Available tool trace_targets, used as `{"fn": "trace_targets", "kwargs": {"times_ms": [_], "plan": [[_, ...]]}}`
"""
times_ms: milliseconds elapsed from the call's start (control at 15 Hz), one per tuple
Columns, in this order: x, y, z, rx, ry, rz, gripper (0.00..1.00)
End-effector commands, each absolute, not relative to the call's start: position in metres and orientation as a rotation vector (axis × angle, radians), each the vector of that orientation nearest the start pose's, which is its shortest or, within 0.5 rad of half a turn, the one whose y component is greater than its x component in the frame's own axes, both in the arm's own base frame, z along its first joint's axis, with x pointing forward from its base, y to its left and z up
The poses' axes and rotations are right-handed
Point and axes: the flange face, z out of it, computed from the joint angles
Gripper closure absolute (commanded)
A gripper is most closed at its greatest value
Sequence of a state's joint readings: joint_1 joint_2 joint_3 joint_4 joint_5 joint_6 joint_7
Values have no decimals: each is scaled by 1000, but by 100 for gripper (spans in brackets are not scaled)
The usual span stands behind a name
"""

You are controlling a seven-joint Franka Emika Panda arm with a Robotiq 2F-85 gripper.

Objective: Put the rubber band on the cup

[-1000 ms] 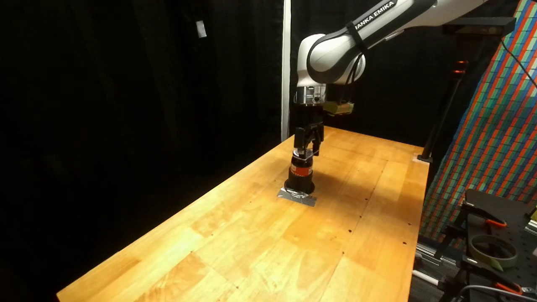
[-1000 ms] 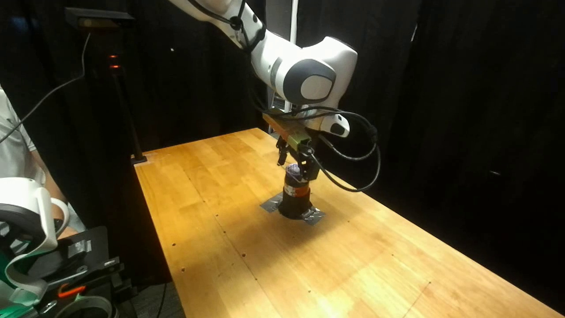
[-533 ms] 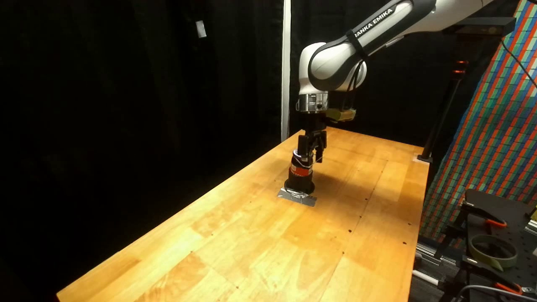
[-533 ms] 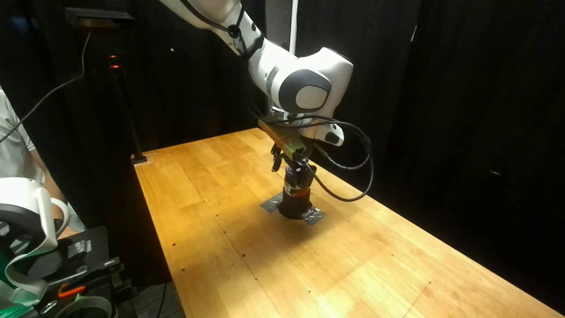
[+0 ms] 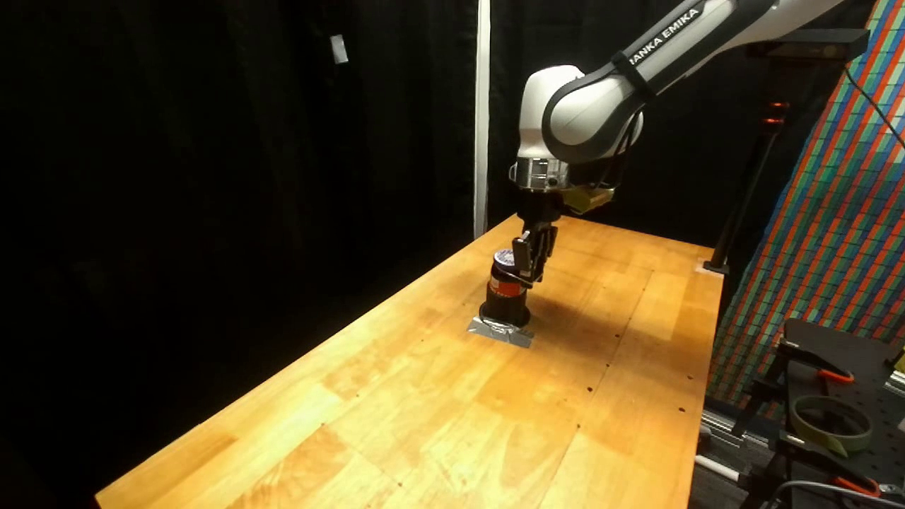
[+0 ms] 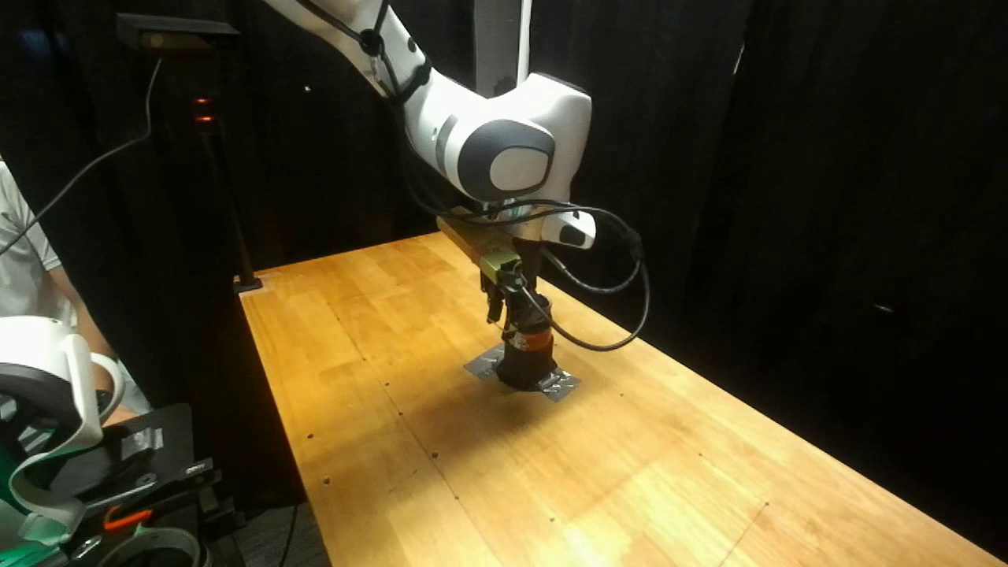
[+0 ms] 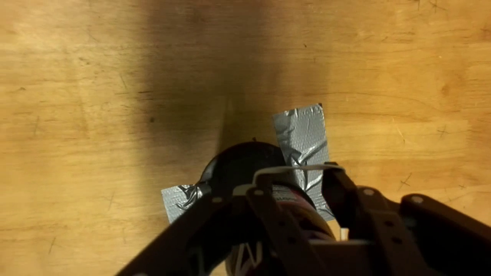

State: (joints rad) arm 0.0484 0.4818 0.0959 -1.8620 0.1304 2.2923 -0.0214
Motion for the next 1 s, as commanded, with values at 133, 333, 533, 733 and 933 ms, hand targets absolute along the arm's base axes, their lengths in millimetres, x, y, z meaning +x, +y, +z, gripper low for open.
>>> {"fn": "trace_targets", "kwargs": {"times_ms": [133, 333, 533, 733, 933], "plan": [[584, 90, 279, -3050, -50, -123, 89], [572, 90, 276, -3052, -18, -271, 86], [559, 91, 268, -3025, 20, -413, 86], [546, 89, 261, -2985, 51, -536, 87], [534, 88, 257, -2942, 78, -679, 87]]}}
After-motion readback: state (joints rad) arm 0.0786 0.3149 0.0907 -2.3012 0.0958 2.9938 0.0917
